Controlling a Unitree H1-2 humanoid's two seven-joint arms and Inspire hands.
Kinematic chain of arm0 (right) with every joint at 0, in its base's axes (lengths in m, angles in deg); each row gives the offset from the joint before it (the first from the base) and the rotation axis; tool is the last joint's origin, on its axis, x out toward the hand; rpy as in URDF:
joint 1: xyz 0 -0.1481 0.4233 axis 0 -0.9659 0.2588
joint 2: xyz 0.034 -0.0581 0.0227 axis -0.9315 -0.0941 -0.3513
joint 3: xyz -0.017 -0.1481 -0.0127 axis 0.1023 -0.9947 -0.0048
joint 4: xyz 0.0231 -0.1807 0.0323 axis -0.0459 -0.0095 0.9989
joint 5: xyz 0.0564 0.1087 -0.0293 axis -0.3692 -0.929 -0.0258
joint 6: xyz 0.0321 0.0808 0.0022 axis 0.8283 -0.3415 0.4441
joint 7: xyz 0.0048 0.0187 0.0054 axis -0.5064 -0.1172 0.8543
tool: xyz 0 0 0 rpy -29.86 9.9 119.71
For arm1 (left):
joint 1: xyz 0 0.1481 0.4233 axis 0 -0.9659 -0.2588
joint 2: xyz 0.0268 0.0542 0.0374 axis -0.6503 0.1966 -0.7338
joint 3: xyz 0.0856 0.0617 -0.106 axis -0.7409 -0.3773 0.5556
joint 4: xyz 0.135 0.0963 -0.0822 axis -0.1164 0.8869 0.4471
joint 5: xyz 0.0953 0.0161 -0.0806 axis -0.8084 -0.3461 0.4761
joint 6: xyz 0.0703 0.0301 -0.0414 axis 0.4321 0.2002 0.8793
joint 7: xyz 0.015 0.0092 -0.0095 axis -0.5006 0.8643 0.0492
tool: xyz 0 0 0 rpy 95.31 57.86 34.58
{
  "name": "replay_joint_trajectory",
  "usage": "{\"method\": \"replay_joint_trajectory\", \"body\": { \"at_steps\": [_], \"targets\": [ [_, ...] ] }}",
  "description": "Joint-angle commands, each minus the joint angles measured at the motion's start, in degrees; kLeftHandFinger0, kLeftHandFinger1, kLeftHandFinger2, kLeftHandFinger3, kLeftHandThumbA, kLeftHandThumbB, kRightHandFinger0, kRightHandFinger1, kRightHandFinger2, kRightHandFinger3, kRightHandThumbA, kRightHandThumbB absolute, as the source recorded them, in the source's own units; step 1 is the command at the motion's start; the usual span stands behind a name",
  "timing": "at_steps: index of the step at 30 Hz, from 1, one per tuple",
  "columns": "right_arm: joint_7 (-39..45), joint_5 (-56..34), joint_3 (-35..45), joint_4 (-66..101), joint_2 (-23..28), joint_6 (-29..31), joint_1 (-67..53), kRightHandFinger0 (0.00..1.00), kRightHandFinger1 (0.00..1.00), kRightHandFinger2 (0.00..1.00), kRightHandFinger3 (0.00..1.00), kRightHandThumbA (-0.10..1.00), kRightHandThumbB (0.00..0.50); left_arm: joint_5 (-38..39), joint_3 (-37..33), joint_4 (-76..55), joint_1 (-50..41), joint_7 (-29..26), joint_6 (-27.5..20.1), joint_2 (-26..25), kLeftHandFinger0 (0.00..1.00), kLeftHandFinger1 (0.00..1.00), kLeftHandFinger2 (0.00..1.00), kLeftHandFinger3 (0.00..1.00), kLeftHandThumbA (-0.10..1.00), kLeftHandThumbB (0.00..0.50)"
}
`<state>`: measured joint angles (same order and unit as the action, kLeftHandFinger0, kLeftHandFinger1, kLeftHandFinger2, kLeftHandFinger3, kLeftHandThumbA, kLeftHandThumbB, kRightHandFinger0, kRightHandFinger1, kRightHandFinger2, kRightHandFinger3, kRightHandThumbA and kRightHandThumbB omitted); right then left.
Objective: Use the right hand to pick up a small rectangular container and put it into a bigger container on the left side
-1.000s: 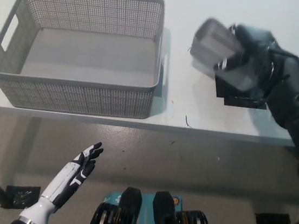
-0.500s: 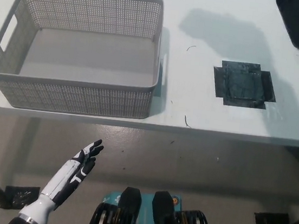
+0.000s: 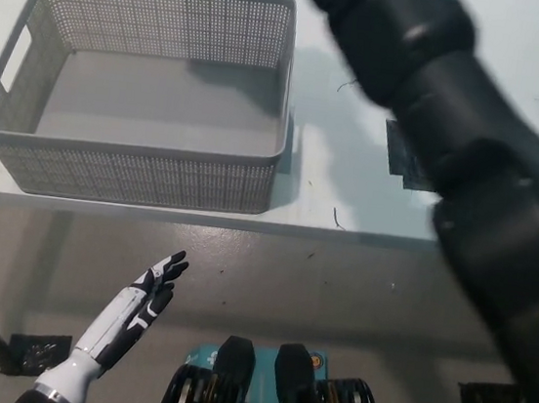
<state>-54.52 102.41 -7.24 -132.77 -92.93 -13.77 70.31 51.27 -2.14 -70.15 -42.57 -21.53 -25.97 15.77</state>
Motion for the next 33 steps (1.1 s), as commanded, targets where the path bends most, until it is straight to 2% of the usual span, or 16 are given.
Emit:
{"method": "replay_joint_trajectory", "body": {
  "at_steps": [1, 2, 3, 4, 5, 6, 7, 8, 9, 10, 11, 12, 13, 17, 28, 33],
  "targets": [
    [-4.5, -1.6, 0.5, -3.7, -3.2, 2.1, 6.4, 0.00, 0.36, 0.71, 0.61, -0.10, 0.258, -0.6, -0.4, -2.2, 1.0, 0.9, -0.4, -1.0, 1.00, 1.00, 1.00, 1.00, 1.00, 0.314],
    [-4.3, -1.5, 0.3, -5.0, -4.2, 2.0, 6.6, 0.00, 0.35, 0.70, 0.60, -0.10, 0.251, -0.4, -0.5, -2.1, 1.1, 1.2, -0.9, -1.2, 1.00, 1.00, 1.00, 1.00, 1.00, 0.307],
    [-3.0, -1.2, -0.2, -6.2, -5.0, 1.1, 6.9, 0.00, 0.35, 0.71, 0.65, -0.10, 0.225, -0.4, -0.5, -2.3, 1.2, 1.4, -0.5, -1.3, 1.00, 1.00, 1.00, 1.00, 1.00, 0.315],
    [-2.6, -1.1, -0.4, -6.6, -5.2, 1.1, 7.0, 0.00, 0.35, 0.72, 0.67, -0.10, 0.227, -0.3, -0.5, -2.4, 1.3, 1.6, 0.0, -1.2, 1.00, 1.00, 1.00, 1.00, 1.00, 0.319],
    [-2.1, -1.2, -0.4, -7.0, -5.6, 0.7, 7.2, 0.00, 0.34, 0.68, 0.64, -0.10, 0.241, 0.0, -0.4, -2.5, 1.5, 1.8, 0.1, -1.4, 1.00, 1.00, 1.00, 1.00, 1.00, 0.326],
    [-1.1, -1.4, -0.3, -7.3, -5.9, 0.0, 7.4, 0.01, 0.36, 0.71, 0.74, -0.07, 0.246, 0.2, -0.4, -2.6, 1.5, 2.0, 0.1, -1.5, 1.00, 1.00, 1.00, 1.00, 1.00, 0.325],
    [0.7, -1.7, -0.2, -7.6, -6.0, -0.8, 7.8, 0.10, 0.44, 0.77, 0.89, 0.09, 0.253, 0.3, -0.4, -2.6, 1.6, 2.1, -0.1, -1.6, 1.00, 1.00, 1.00, 1.00, 1.00, 0.323],
    [2.6, -2.1, 0.1, -7.9, -6.2, -1.7, 8.2, 0.11, 0.39, 0.65, 0.94, 0.18, 0.260, 0.2, -0.4, -2.4, 1.8, 2.2, -0.4, -1.8, 1.00, 1.00, 1.00, 1.00, 1.00, 0.322],
    [7.6, -2.8, 0.3, -8.6, -6.3, -3.0, 9.0, 0.61, 1.00, 1.00, 1.00, 0.67, 0.419, 0.2, -0.4, -2.7, 1.8, 2.4, 0.0, -1.9, 1.00, 1.00, 1.00, 1.00, 1.00, 0.324],
    [11.2, -3.4, 0.5, -8.9, -6.2, -3.4, 9.5, 0.82, 1.00, 1.00, 1.00, 0.70, 0.412, 0.1, -0.4, -2.8, 1.8, 2.5, 0.1, -1.9, 1.00, 1.00, 1.00, 1.00, 1.00, 0.324],
    [11.9, -3.7, 0.6, -9.0, -6.1, -3.6, 9.6, 1.00, 1.00, 1.00, 1.00, 0.75, 0.441, 0.1, -0.4, -2.7, 1.9, 2.6, 0.0, -2.0, 1.00, 1.00, 1.00, 1.00, 1.00, 0.313],
    [13.4, -3.9, 0.6, -8.9, -5.9, -3.7, 9.6, 1.00, 1.00, 1.00, 1.00, 0.79, 0.488, 0.2, -0.5, -2.6, 1.9, 2.6, -0.5, -2.1, 1.00, 1.00, 1.00, 1.00, 1.00, 0.310],
    [14.6, -3.9, 0.4, -8.8, -5.8, -3.6, 9.7, 1.00, 1.00, 1.00, 1.00, 0.85, 0.500, 0.1, -0.4, -2.5, 2.0, 2.5, -0.8, -2.0, 1.00, 1.00, 1.00, 1.00, 1.00, 0.309],
    [16.2, -4.8, 0.9, -8.2, -5.1, -2.7, 9.6, 1.00, 1.00, 1.00, 1.00, 0.99, 0.500, 0.3, -0.4, -2.3, 2.0, 2.8, -0.7, -2.0, 1.00, 1.00, 1.00, 1.00, 1.00, 0.314],
    [16.7, -8.4, 4.3, -6.0, -2.3, -0.6, 10.7, 1.00, 1.00, 1.00, 1.00, 1.00, 0.500, 0.3, -0.2, -2.1, 2.5, 3.2, -0.2, -1.8, 1.00, 1.00, 1.00, 1.00, 1.00, 0.319],
    [13.7, -14.5, 11.7, 0.6, 2.9, 6.4, 10.5, 1.00, 1.00, 1.00, 1.00, 1.00, 0.500, 0.1, -0.4, -1.7, 2.5, 3.1, -0.9, -1.5, 1.00, 1.00, 1.00, 1.00, 1.00, 0.311]
  ]
}}
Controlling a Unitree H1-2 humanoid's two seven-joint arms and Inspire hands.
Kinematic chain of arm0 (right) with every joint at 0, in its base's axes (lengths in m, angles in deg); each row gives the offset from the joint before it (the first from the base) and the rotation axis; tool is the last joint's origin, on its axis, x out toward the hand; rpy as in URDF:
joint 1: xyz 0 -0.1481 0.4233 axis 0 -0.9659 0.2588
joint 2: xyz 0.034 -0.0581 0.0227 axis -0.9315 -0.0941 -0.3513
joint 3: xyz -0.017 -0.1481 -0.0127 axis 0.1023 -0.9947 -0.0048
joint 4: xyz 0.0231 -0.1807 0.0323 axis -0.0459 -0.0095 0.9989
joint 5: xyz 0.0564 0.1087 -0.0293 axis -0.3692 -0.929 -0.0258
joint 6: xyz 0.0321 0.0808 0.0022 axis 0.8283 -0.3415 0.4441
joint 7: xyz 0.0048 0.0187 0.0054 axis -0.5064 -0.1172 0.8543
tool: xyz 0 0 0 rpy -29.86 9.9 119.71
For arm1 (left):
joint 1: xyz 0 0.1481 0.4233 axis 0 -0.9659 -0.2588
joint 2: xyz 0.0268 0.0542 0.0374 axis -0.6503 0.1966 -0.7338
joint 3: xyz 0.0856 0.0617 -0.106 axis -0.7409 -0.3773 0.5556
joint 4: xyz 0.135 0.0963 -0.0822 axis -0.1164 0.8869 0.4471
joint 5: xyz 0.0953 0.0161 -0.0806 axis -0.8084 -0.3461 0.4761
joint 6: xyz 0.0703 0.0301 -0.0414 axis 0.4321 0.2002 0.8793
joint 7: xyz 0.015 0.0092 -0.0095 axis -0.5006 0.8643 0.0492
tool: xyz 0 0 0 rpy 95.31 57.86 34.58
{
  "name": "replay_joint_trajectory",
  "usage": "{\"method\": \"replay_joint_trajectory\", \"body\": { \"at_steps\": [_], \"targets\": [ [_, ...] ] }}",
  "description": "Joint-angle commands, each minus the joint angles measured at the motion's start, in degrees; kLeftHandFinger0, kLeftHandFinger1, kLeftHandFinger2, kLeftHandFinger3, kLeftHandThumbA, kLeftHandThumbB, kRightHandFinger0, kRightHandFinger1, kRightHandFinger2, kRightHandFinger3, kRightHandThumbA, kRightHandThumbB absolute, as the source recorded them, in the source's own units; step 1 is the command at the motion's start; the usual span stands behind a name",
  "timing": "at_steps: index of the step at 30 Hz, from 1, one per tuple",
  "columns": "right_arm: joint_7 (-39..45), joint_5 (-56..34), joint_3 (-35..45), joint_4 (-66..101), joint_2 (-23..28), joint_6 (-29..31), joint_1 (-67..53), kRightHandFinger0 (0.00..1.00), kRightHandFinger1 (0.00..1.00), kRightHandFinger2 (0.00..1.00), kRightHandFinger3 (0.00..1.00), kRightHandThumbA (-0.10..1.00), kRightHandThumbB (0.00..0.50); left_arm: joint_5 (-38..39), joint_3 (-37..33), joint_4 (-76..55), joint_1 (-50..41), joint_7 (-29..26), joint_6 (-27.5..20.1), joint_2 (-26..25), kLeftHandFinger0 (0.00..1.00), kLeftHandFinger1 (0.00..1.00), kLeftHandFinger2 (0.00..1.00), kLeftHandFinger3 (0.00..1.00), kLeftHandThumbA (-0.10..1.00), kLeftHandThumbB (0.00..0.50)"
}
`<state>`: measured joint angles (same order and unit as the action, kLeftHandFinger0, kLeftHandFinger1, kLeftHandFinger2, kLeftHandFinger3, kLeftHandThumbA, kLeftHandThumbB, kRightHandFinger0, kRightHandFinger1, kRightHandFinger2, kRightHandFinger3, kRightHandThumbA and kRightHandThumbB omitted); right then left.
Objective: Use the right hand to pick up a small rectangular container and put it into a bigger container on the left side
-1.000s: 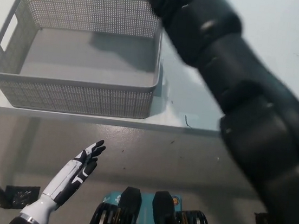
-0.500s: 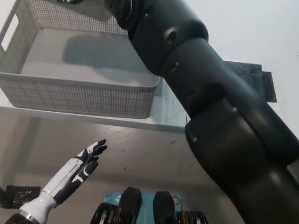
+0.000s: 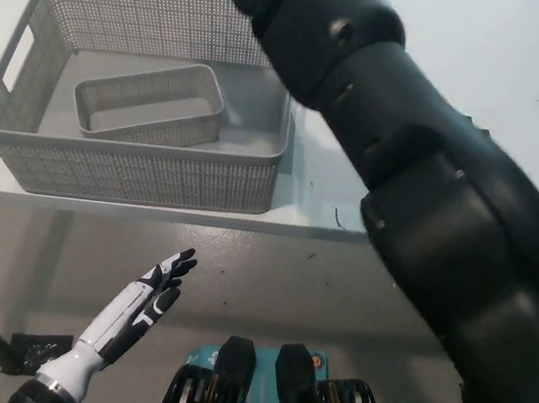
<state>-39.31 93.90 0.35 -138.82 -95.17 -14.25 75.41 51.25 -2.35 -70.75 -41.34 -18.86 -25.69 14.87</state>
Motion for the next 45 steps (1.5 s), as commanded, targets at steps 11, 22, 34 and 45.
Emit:
{"method": "replay_joint_trajectory", "body": {
  "at_steps": [11, 22, 34, 45],
  "targets": [
    [5.2, -11.9, 18.6, 65.8, 26.6, -1.3, -12.6, 1.00, 1.00, 1.00, 1.00, 1.00, 0.386, 0.6, 0.1, 0.2, 2.9, 0.9, -1.3, -0.9, 1.00, 1.00, 1.00, 1.00, 1.00, 0.321],
    [0.6, -23.0, 34.6, 110.3, 27.2, -4.0, -57.6, 1.00, 1.00, 1.00, 1.00, 1.00, 0.381, 1.0, 0.1, 1.9, 3.5, 0.4, -1.7, 0.2, 1.00, 1.00, 1.00, 1.00, 1.00, 0.285],
    [-0.8, -25.5, 10.5, 104.7, 14.4, 12.7, -97.6, 1.00, 1.00, 1.00, 1.00, 1.00, 0.330, -0.2, -0.4, 1.3, 1.4, 0.0, -1.7, 0.8, 1.00, 1.00, 1.00, 1.00, 1.00, 0.303],
    [0.0, -21.8, 4.7, 83.3, 9.6, 22.3, -103.2, 1.00, 1.00, 1.00, 1.00, 1.00, 0.263, -0.2, -0.3, 1.7, 2.0, 0.3, -1.6, 0.4, 1.00, 1.00, 1.00, 1.00, 1.00, 0.292]
  ]
}}
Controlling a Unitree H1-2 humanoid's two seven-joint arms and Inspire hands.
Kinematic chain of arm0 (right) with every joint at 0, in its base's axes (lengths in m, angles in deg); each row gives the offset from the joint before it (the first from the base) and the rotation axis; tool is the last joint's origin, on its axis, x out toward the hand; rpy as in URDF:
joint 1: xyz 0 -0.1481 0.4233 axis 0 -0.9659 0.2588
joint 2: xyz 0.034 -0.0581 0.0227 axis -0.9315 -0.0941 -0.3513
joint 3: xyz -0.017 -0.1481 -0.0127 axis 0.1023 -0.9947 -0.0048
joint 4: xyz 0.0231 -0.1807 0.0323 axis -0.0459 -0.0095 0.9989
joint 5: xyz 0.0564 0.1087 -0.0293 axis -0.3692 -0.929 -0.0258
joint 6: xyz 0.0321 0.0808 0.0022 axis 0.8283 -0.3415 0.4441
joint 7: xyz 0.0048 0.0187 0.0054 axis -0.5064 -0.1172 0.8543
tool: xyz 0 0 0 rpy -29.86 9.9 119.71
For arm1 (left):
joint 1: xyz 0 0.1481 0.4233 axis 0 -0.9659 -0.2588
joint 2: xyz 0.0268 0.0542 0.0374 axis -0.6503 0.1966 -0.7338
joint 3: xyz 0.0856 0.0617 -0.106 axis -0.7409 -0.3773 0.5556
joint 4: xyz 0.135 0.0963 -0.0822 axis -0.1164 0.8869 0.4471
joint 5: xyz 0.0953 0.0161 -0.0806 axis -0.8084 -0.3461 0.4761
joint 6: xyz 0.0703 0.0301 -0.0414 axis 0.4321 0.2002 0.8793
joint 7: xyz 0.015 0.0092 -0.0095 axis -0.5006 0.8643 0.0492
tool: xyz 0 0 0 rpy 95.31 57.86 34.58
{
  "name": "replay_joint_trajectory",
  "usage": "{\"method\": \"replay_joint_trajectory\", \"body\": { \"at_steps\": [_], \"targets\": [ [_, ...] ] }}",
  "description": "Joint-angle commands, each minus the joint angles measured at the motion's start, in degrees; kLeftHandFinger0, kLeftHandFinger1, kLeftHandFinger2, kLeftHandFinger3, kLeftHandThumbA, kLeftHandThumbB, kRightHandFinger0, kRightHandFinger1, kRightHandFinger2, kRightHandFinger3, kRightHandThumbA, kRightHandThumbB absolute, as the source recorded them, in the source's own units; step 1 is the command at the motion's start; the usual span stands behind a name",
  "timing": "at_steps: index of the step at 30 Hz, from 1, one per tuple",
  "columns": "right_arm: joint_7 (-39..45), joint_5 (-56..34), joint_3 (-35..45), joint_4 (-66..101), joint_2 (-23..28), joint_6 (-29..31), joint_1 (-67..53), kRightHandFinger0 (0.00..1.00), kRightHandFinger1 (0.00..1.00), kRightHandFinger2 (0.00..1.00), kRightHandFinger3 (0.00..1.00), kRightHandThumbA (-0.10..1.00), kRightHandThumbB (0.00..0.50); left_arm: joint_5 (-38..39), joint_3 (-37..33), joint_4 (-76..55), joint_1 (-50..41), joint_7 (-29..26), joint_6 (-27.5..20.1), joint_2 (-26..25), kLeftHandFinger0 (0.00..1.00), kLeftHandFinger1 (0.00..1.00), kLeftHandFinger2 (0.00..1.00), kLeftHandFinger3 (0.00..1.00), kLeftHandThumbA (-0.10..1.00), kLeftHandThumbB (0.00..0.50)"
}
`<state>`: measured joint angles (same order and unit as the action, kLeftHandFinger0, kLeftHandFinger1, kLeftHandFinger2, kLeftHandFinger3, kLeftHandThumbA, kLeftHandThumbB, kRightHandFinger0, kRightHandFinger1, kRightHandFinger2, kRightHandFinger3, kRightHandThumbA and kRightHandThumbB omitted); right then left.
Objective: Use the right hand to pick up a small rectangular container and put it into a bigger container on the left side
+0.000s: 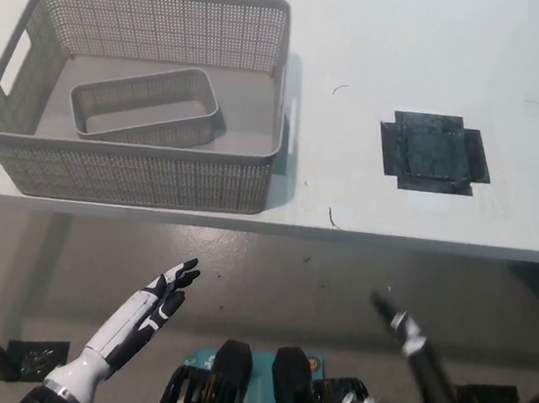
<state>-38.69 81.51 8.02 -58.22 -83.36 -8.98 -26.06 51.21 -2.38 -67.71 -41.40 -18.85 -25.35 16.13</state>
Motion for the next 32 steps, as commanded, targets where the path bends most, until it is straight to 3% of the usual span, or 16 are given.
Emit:
{"method": "replay_joint_trajectory", "body": {
  "at_steps": [1, 5, 6, 10, 22, 32],
  "targets": [
    [-0.6, -9.3, -2.9, 0.9, -2.2, 17.9, -1.6, 1.00, 1.00, 1.00, 1.00, 1.00, 0.264, -0.1, -0.2, -1.2, 2.2, 0.4, -2.1, -0.9, 1.00, 1.00, 1.00, 1.00, 1.00, 0.286],
    [-0.9, -8.7, -1.3, -4.6, -1.7, 17.1, -0.1, 1.00, 1.00, 1.00, 1.00, 1.00, 0.307, 0.1, -0.2, -0.8, 2.5, 0.4, -2.3, -0.8, 1.00, 1.00, 1.00, 1.00, 1.00, 0.282],
    [-0.9, -9.0, -0.6, -6.3, -1.4, 16.9, 0.8, 1.00, 1.00, 1.00, 1.00, 1.00, 0.278, 0.2, -0.2, -0.6, 2.6, 0.4, -2.3, -0.7, 1.00, 1.00, 1.00, 1.00, 1.00, 0.285],
    [-0.5, -9.8, 0.2, -9.0, -0.9, 16.1, 2.6, 1.00, 1.00, 1.00, 1.00, 1.00, 0.276, 0.4, -0.2, -0.7, 2.4, 0.4, -2.1, -0.6, 1.00, 1.00, 1.00, 1.00, 1.00, 0.284],
    [-0.8, -10.7, 0.7, -9.1, -0.4, 14.5, 4.1, 1.00, 1.00, 1.00, 1.00, 1.00, 0.314, -0.2, -0.5, -1.0, 1.6, 0.0, -1.6, -0.5, 1.00, 1.00, 1.00, 1.00, 1.00, 0.274],
    [-1.3, -9.6, 1.4, -6.6, 0.2, 14.3, 4.9, 1.00, 1.00, 1.00, 1.00, 1.00, 0.264, 1.0, 2.4, -4.0, -0.9, -2.2, 0.9, 0.7, 1.00, 1.00, 1.00, 1.00, 1.00, 0.279]
  ]
}}
